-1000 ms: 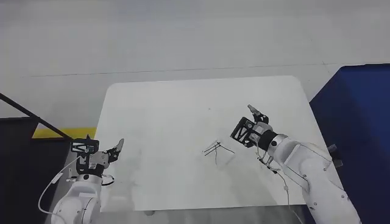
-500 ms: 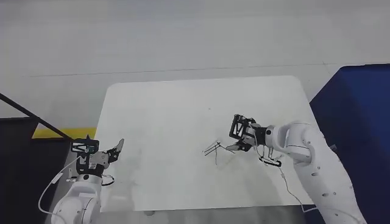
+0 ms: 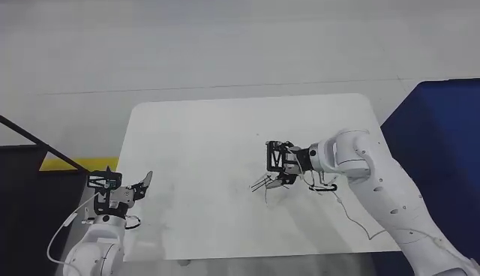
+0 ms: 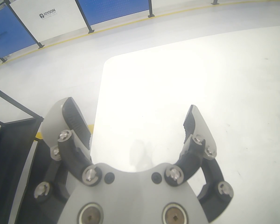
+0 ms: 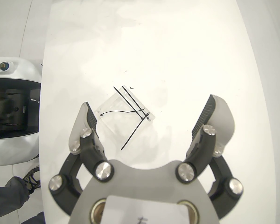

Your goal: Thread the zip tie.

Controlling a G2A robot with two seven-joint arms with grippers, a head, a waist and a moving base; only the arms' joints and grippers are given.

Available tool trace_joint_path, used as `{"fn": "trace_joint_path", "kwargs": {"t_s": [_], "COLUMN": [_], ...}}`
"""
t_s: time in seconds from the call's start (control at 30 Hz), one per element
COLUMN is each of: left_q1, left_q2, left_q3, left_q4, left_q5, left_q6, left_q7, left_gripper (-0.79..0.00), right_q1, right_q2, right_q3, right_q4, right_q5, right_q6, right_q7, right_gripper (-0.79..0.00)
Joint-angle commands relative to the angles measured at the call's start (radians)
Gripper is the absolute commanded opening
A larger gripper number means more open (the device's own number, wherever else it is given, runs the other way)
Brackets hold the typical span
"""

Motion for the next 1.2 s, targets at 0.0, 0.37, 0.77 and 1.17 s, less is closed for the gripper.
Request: {"fn": "trace_joint_path", "kwargs": {"t_s": [0.0,0.37,0.77,1.17], "left_q1": [0.000,0.000,0.000,0.000], "left_q2": [0.000,0.000,0.000,0.000], "left_q3": [0.000,0.000,0.000,0.000], "left_q4": [0.000,0.000,0.000,0.000], "left_q5": [0.000,0.000,0.000,0.000], "left_q6": [0.000,0.000,0.000,0.000], "left_q7": [0.000,0.000,0.000,0.000], "left_gripper": [0.000,0.000,0.000,0.000], "right_q1": [0.000,0.034,0.158,0.341], "right_q2": [0.006,0.068,0.110,0.067], "right_q3": [-0.025,-0.193,-0.339,-0.586], "right_q4": [-0.055,-0.097,-0.029,0.171], "right_q5": [-0.146,-0.327,-0.210,-0.216], "right_q6": [0.000,0.000,0.000,0.000], "right_q7": [0.012,0.012,-0.028,-0.185], "right_gripper": [0.000,-0.299,-0.665,-0.622]}}
